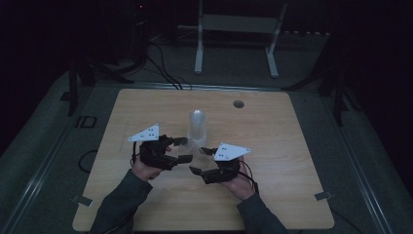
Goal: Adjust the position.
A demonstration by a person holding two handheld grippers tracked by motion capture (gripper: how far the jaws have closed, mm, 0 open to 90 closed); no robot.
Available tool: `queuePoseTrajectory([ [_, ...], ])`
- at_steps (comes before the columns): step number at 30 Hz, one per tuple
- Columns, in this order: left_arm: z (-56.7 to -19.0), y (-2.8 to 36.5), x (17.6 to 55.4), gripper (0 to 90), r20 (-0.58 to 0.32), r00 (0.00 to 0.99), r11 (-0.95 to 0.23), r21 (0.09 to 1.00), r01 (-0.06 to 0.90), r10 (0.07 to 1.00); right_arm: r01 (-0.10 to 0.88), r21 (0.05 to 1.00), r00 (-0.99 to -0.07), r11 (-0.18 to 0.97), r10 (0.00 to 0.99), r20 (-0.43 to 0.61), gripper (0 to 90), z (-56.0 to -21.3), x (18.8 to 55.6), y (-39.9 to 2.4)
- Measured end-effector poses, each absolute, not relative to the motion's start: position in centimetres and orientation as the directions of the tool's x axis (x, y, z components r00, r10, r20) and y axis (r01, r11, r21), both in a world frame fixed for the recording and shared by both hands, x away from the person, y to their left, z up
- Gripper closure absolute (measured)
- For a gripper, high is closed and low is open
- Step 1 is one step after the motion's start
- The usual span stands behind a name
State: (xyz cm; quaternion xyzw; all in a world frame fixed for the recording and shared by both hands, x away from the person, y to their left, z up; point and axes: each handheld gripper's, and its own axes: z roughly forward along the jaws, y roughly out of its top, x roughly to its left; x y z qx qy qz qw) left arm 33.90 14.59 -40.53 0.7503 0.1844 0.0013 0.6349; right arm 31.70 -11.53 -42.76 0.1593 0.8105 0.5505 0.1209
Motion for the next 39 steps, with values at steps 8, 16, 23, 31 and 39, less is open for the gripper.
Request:
queuePoseTrajectory([
  [8,-40.4,15.0,33.9,25.3,-0.218,0.929,-0.132,0.955,0.267,0.297,0.125,0.926,-0.916,0.357,0.400,-0.030,27.8,-42.7,31.8,-11.6],
  [16,-40.2,15.3,33.8,25.3,-0.196,0.931,-0.145,0.957,0.250,0.309,0.132,0.922,-0.908,0.364,0.417,-0.035,27.8,-42.8,32.0,-12.0],
  [23,-40.0,15.6,33.6,25.3,-0.171,0.930,-0.174,0.956,0.237,0.326,0.139,0.916,-0.903,0.376,0.428,-0.039,27.8,-42.9,32.1,-12.3],
  [31,-39.8,15.8,33.6,25.7,-0.160,0.930,-0.198,0.952,0.235,0.332,0.137,0.897,-0.899,0.421,0.432,-0.065,27.8,-42.6,32.5,-12.8],
  [39,-40.0,16.0,33.7,25.8,-0.162,0.927,-0.209,0.948,0.242,0.339,0.148,0.863,-0.891,0.483,0.444,-0.095,27.8,-41.9,32.7,-13.2],
])
